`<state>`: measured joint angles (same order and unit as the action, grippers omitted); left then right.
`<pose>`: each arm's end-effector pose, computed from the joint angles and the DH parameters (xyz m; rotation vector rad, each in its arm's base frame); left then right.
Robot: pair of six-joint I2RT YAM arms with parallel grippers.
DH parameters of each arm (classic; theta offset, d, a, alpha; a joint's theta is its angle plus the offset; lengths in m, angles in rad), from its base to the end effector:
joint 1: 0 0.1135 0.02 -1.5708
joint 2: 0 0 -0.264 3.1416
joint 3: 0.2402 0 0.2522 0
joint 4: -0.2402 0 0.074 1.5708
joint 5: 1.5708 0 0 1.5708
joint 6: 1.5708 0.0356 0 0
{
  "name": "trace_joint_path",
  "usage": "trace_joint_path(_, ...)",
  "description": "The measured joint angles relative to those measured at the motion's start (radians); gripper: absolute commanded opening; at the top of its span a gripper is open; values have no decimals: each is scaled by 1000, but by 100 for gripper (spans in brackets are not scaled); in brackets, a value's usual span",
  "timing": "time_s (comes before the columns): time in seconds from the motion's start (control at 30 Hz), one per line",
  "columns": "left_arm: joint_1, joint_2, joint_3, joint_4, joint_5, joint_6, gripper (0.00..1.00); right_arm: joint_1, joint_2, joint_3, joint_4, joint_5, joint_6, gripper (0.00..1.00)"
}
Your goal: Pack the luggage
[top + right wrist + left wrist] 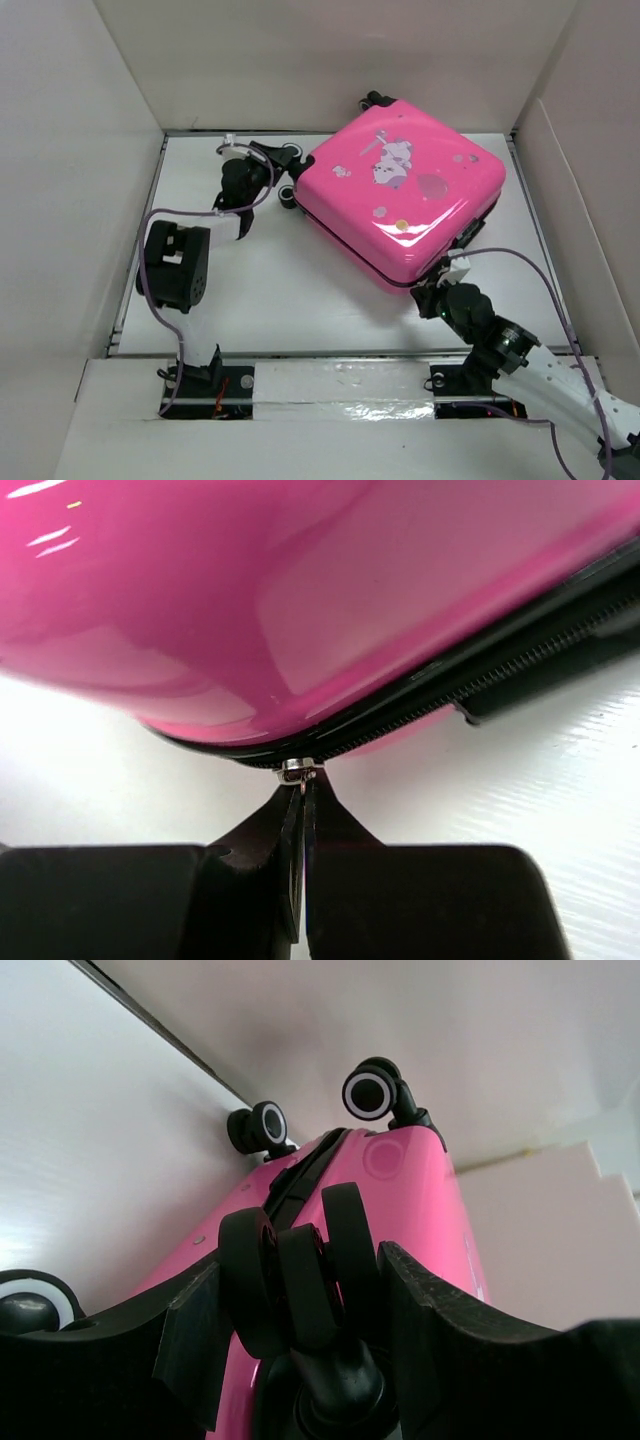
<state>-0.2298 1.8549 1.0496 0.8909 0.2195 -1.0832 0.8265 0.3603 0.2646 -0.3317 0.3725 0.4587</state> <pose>0.4027 -0.1022 0.2412 -0.4877 1.5372 -1.2045 0.0909 0.0795 0.1985 -0.1262 1.9928 0.4653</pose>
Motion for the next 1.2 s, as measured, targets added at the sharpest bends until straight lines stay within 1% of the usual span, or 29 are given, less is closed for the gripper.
trace_joint_path(0.07, 20, -112, -147, 37, -62, -1, 0, -75, 77, 35, 8, -69, -32, 0)
trace_joint_path(0.1, 31, -172, -222, 54, -91, -2, 0, -93, 97, 44, 15, -101, -47, 0)
trace_joint_path(0.17, 49, -298, -358, 66, -151, 0, 0, -180, 182, 79, 34, -166, -77, 0)
trace_joint_path(0.23, 56, -421, -468, 57, -207, 9, 0, -231, 238, 111, 46, -232, -101, 0)
trace_joint_path(0.3, 64, -523, -536, 21, -253, 24, 0, -259, 275, 129, 64, -292, -114, 0)
trace_joint_path(0.37, 76, -583, -551, -22, -285, 47, 0, -243, 288, 129, 86, -346, -114, 0)
trace_joint_path(0.43, 86, -597, -544, -39, -308, 68, 0, -200, 280, 107, 120, -400, -112, 0)
trace_joint_path(0.5, 93, -588, -522, -74, -331, 94, 0, -142, 254, 71, 161, -447, -106, 0)
trace_joint_path(0.6, 101, -541, -476, -107, -340, 99, 0, -90, 233, 48, 184, -521, -103, 0)
trace_joint_path(0.73, 101, -467, -433, -86, -316, 89, 0, -79, 250, 55, 190, -602, -103, 0)
trace_joint_path(0.83, 101, -452, -434, -61, -307, 85, 0, -114, 270, 66, 185, -650, -108, 0)
trace_joint_path(0.87, 102, -452, -433, -62, -307, 85, 5, -142, 285, 76, 179, -677, -110, 0)
trace_joint_path(0.9, 103, -452, -434, -64, -307, 85, 44, -169, 304, 88, 172, -703, -115, 0)
trace_joint_path(0.93, 107, -452, -433, -66, -306, 85, 60, -201, 328, 100, 162, -738, -123, 0)
trace_joint_path(1.0, 113, -457, -434, -80, -315, 122, 85, -267, 374, 123, 151, -806, -135, 0)
trace_joint_path(1.07, 125, -481, -447, -109, -319, 149, 91, -314, 402, 135, 150, -863, -150, 0)
trace_joint_path(1.13, 132, -539, -474, -146, -330, 159, 93, -356, 416, 138, 150, -902, -161, 0)
trace_joint_path(1.2, 134, -631, -505, -175, -350, 166, 93, -392, 427, 142, 150, -929, -174, 0)
